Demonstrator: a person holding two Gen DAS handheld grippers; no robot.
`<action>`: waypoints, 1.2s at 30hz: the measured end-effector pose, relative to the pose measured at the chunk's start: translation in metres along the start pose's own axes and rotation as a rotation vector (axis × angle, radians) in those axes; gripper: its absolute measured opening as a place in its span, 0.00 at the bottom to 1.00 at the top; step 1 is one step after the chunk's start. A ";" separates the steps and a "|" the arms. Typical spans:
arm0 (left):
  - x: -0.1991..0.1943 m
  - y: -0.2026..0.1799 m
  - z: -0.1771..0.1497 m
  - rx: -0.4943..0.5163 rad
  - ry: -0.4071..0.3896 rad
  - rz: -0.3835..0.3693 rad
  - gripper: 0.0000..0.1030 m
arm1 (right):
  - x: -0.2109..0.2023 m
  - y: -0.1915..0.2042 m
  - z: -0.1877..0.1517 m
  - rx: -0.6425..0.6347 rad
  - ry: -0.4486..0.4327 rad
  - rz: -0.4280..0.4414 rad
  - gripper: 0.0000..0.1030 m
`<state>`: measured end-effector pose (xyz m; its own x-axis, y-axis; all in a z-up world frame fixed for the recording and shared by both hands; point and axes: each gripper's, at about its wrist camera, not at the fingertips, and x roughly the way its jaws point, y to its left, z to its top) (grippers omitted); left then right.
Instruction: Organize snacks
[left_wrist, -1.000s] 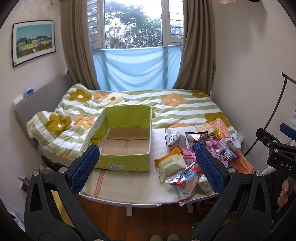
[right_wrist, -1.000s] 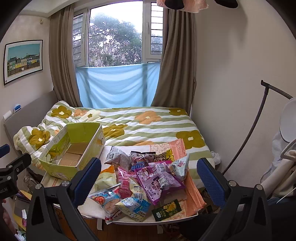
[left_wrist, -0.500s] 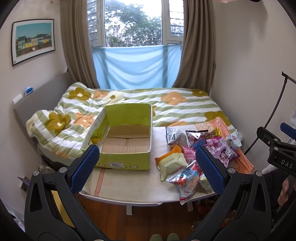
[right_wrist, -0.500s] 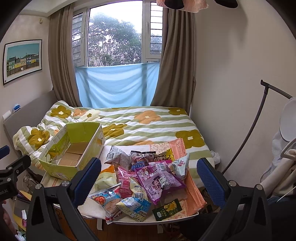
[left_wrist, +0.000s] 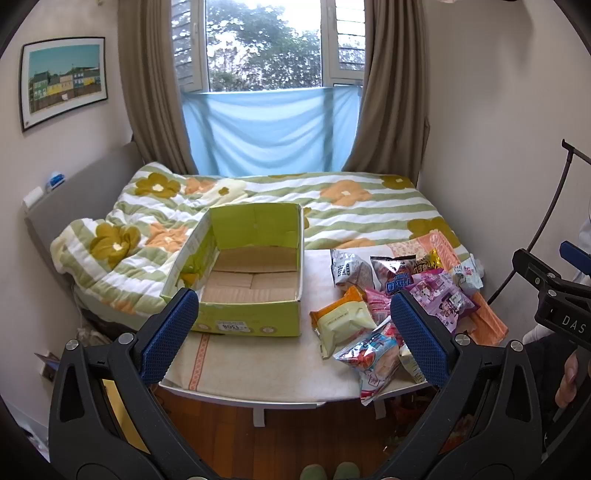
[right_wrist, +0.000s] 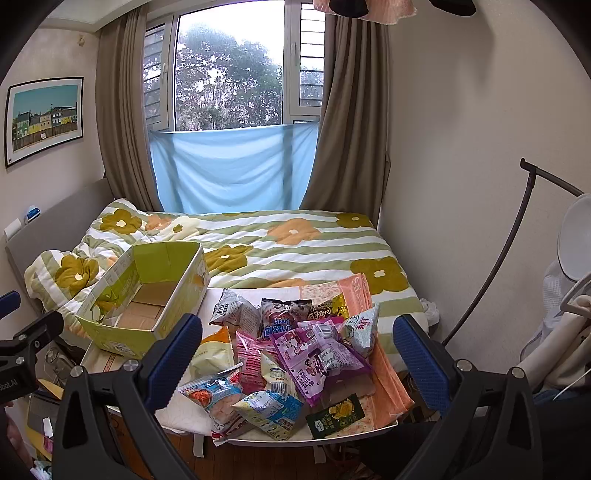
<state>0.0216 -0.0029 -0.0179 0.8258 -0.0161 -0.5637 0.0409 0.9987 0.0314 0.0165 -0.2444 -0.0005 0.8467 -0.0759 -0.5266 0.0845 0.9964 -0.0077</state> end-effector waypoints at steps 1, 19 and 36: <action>0.000 -0.001 0.001 -0.001 0.000 0.001 1.00 | 0.000 0.000 -0.001 0.000 -0.001 -0.001 1.00; 0.029 0.002 0.007 0.043 0.105 -0.095 1.00 | 0.006 -0.006 -0.001 0.047 0.015 -0.005 1.00; 0.189 -0.053 -0.113 0.057 0.465 -0.373 1.00 | 0.124 -0.022 -0.098 0.251 0.364 0.134 1.00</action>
<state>0.1118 -0.0533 -0.2190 0.4175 -0.3293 -0.8469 0.3212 0.9253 -0.2014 0.0683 -0.2718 -0.1490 0.6228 0.1157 -0.7738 0.1494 0.9532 0.2629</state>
